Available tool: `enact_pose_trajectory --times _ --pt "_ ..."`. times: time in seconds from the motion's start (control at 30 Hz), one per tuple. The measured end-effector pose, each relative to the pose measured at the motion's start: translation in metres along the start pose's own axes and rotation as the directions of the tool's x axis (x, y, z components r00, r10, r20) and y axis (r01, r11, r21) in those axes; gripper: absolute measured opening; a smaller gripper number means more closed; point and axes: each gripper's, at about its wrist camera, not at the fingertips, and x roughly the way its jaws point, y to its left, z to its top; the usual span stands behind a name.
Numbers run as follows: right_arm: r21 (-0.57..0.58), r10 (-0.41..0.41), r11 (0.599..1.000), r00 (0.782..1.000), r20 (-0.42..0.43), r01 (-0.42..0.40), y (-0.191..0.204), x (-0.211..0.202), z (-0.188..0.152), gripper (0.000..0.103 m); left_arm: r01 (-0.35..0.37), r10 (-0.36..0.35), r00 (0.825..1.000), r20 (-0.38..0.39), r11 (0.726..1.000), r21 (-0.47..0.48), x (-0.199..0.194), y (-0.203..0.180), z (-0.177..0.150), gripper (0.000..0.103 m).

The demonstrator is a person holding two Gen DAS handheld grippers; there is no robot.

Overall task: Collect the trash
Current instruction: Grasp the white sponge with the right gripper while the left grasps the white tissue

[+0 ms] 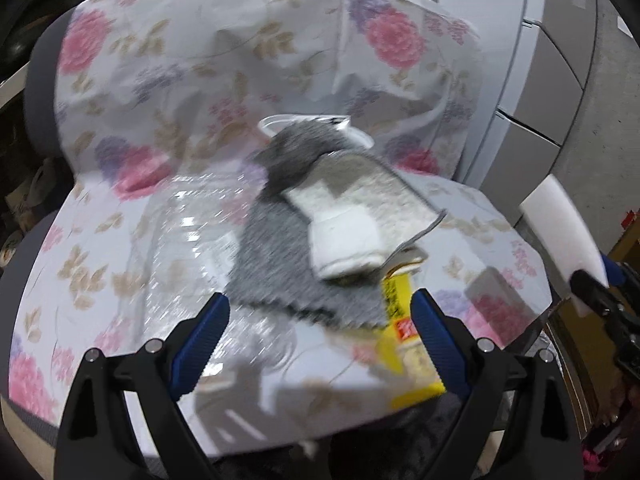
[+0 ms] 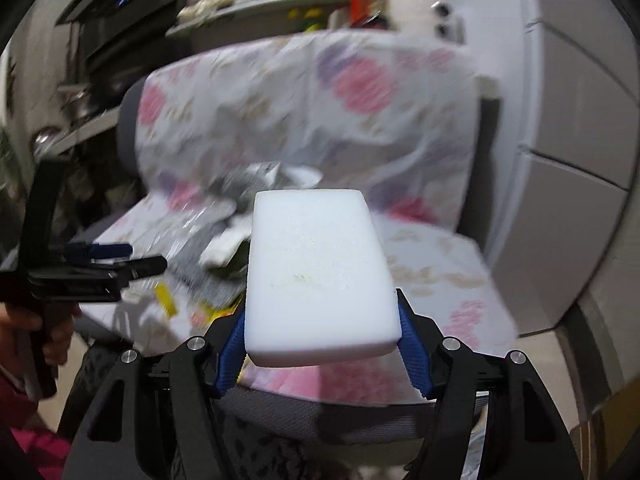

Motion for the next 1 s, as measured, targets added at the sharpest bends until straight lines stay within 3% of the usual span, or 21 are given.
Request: enact_pose_trajectory --times 0.13,0.37,0.47,0.6,0.73,0.8,1.0 --pt "0.026 0.006 1.000 1.000 0.025 -0.007 -0.005 -0.001 0.006 0.066 0.044 -0.044 0.999 -0.016 0.999 0.002 0.017 -0.007 0.018 0.068" --pt "0.030 0.016 0.999 1.000 0.005 -0.016 -0.006 0.009 0.001 0.066 0.046 -0.048 0.995 -0.093 0.999 -0.019 0.062 0.001 0.033 0.061" --pt "0.038 0.014 0.999 1.000 -0.006 -0.014 -0.008 0.013 0.000 0.066 0.063 -0.066 0.989 -0.133 0.998 -0.029 0.077 0.002 0.028 0.052" --pt "0.045 0.012 0.999 1.000 -0.009 -0.011 -0.011 0.014 -0.001 0.066 0.085 -0.087 0.987 -0.135 0.996 -0.019 0.081 -0.001 0.024 0.030" --pt "0.045 0.003 0.999 1.000 -0.002 -0.003 -0.011 0.012 0.000 0.066 0.081 -0.080 0.993 -0.089 0.997 0.013 0.069 -0.004 0.023 0.021" --pt "0.046 -0.005 0.999 1.000 0.006 0.005 -0.011 0.009 0.000 0.066 0.091 -0.090 0.994 -0.056 0.996 0.013 0.056 -0.003 0.025 0.002" --pt "0.055 -0.024 0.998 0.999 0.033 0.022 -0.011 -0.004 0.003 0.066 0.062 -0.065 0.993 0.101 0.997 0.038 -0.009 0.001 0.034 0.002"
